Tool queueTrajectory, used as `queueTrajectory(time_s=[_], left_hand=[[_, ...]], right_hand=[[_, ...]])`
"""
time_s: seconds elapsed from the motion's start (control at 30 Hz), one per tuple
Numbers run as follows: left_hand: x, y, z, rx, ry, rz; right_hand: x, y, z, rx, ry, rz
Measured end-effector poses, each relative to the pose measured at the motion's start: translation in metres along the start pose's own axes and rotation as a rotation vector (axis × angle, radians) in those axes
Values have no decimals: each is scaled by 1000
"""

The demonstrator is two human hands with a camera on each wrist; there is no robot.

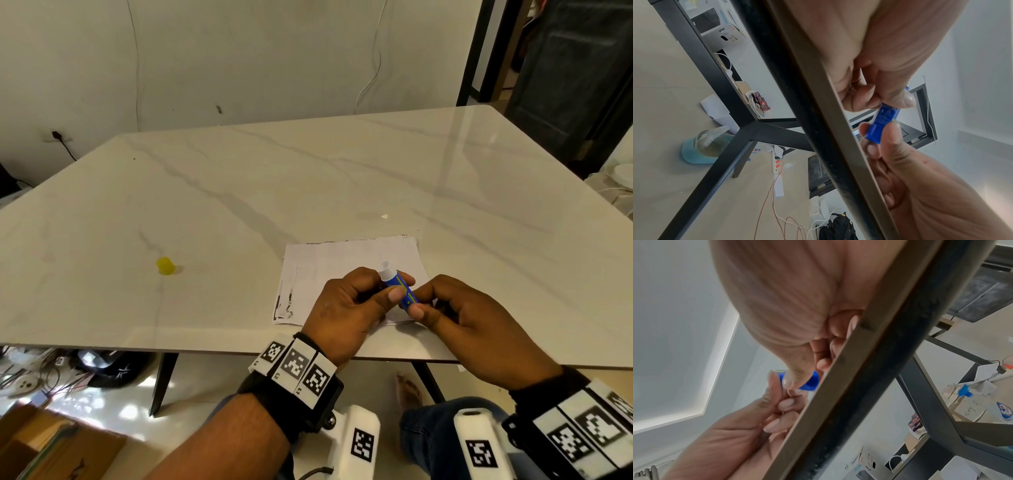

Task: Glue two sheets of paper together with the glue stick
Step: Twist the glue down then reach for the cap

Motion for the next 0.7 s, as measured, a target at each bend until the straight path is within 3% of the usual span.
queueTrajectory(time_s=[0.2,0.33,0.47,0.7], left_hand=[[-1,0,1,-57,-9,11],[-2,1,2,54,-5,-19],[-2,0,2,26,-6,-20],[0,0,-1,-39,-8,-10]], right_hand=[[1,-3,2,61,-45,-74],[1,-2,2,39,0,10],[0,-2,-3,27,50,45],[1,-2,0,58,3,-60]])
Point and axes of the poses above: each hand's wrist, its own x-axis away from the middle knuckle, its own y-axis out of the back of the hand, z = x × y, the point moved 4 cm from there along -x, towards the middle knuckle, and after that the axes turned 14 degrees about y, right-handed, at the moved point
